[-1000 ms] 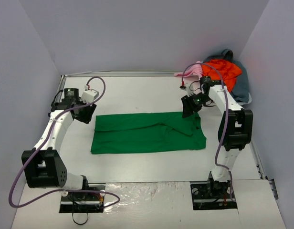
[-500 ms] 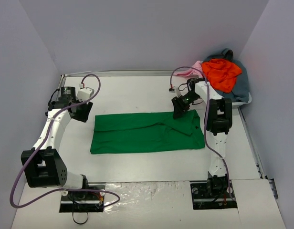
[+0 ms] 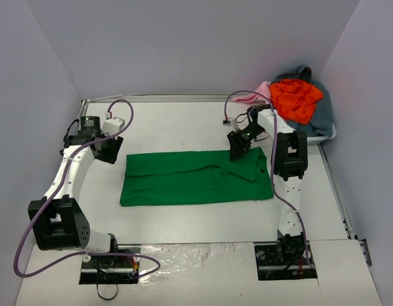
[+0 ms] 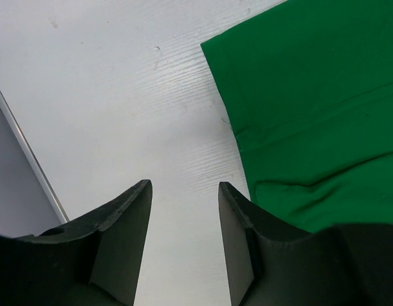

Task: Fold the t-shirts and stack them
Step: Fold the other side of the tshirt into a rectangle

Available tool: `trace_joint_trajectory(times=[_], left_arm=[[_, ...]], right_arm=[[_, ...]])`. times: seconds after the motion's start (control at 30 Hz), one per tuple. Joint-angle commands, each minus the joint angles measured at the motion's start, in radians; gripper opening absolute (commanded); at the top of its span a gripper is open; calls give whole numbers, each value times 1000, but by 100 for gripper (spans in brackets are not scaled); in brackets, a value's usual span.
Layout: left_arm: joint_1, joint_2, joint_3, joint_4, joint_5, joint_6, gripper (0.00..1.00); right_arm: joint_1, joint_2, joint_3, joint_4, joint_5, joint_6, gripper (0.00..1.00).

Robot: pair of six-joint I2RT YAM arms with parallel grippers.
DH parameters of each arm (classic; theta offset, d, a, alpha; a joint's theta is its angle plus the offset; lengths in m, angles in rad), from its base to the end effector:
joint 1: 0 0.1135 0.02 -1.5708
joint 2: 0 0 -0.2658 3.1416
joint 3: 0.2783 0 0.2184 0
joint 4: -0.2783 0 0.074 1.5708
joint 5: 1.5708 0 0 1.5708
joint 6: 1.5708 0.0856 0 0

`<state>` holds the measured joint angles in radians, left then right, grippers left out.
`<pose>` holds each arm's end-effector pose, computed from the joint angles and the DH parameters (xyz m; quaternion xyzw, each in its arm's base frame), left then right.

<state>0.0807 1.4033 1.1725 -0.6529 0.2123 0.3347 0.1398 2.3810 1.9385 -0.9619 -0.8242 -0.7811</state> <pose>0.2944 0.0057 0.2641 0.1540 0.9242 -0.0286 0.3483 0.4368 0.1249 0.1307 -0.4356 0.8032 0.3548 0.1981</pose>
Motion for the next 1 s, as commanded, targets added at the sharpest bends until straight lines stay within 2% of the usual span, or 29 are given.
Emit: trace_joint_trajectory(times=[0.0,0.23,0.57,0.7,0.73,0.87,0.97], left_arm=[[10,-12,30,-2,13,-6,45],[10,-15,23,2,22,-10,45],[14,-21,9,9,39,-13,45],[14,-18,9,6,45,-13,45],[14,-17,7,6,48,-11,45],[14,-15,3,4,50,-10,45],[14,-10,3,4,48,-8,45]], right_arm=[[12,-8,11,-80,-10,-18,39],[17,-11,33,-74,-3,0,39],[18,-26,66,-69,5,25,33],[20,-36,63,-70,8,26,20],[20,-39,57,-72,11,25,14],[21,-42,45,-70,19,20,12],[21,-40,48,-72,20,22,6]])
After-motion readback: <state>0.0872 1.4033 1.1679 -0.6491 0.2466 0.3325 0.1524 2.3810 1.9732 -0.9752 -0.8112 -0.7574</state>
